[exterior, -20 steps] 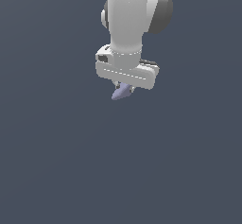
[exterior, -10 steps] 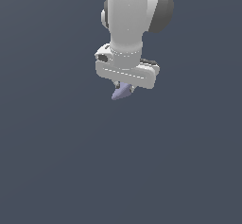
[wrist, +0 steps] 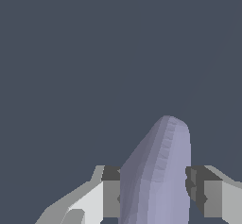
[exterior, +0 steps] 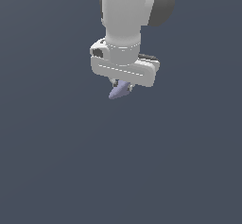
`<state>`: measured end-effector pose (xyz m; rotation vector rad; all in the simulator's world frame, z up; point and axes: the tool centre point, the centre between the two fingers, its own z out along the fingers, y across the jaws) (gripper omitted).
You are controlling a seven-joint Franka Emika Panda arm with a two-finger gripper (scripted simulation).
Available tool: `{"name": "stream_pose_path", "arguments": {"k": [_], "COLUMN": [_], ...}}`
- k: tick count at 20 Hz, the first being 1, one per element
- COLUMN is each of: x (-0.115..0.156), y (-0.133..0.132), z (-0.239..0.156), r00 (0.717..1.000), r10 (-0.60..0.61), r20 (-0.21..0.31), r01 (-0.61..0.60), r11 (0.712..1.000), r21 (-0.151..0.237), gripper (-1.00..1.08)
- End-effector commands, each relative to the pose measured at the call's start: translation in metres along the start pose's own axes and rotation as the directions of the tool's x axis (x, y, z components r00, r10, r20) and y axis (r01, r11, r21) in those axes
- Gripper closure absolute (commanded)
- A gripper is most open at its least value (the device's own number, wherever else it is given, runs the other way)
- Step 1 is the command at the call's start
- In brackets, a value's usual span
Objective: Pick up the object and move it to a goal position.
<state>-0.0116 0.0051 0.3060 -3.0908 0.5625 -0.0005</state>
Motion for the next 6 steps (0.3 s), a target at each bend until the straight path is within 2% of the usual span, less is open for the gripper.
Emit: {"name": "stream_pose_path", "arguments": {"k": [1, 6], "x": [0.0044, 0.0075], "y": [0.0004, 0.0006], "z": [-0.0056, -0.0093], "r00": [1.0, 1.0], "r10": [0.0, 0.0], "r20": [0.0, 0.0], "r01": [0.0, 0.0], "r11": [1.0, 1.0], "r21": [0.0, 0.0], "gripper": [1.08, 1.08]}}
